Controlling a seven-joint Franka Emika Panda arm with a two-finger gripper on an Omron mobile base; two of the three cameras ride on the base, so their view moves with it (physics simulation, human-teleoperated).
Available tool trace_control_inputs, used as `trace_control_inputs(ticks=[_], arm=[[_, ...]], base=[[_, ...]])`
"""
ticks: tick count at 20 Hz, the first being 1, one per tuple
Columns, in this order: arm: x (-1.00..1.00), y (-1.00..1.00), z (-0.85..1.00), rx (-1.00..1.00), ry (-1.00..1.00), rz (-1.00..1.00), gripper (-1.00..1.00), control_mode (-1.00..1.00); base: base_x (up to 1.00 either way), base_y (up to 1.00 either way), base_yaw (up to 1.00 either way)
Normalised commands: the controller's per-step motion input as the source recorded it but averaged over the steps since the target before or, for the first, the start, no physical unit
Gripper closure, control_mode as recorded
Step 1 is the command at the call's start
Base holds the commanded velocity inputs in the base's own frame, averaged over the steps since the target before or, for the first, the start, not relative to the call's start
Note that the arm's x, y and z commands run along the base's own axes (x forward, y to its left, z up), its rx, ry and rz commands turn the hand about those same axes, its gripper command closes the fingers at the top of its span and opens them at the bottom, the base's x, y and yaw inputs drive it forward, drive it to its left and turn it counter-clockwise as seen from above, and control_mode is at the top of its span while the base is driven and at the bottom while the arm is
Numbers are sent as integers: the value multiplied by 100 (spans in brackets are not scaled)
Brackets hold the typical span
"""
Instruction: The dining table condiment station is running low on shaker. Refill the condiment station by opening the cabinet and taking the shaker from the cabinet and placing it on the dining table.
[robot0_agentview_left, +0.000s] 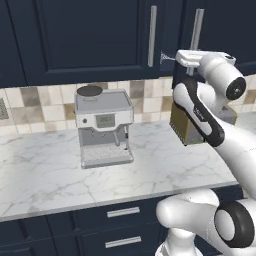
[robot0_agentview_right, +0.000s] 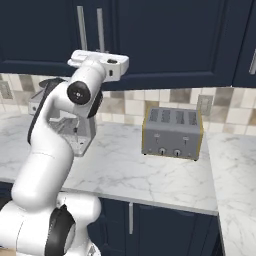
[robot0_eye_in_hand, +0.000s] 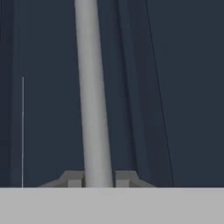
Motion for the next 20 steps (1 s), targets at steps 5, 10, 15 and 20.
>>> trace_control_inputs(ticks=[5,10,15,20], arm=[[-100,-67,0,14,-2,-1,100,-100],[-100,-63,0,12,-8,-2,100,-100],[-100,-53,0,10,-7,-3,-100,-100],[-92,-4,1,0,-4,-5,-100,-100]], base=[[0,0,0],[0,0,0],[0,0,0],[0,0,0]])
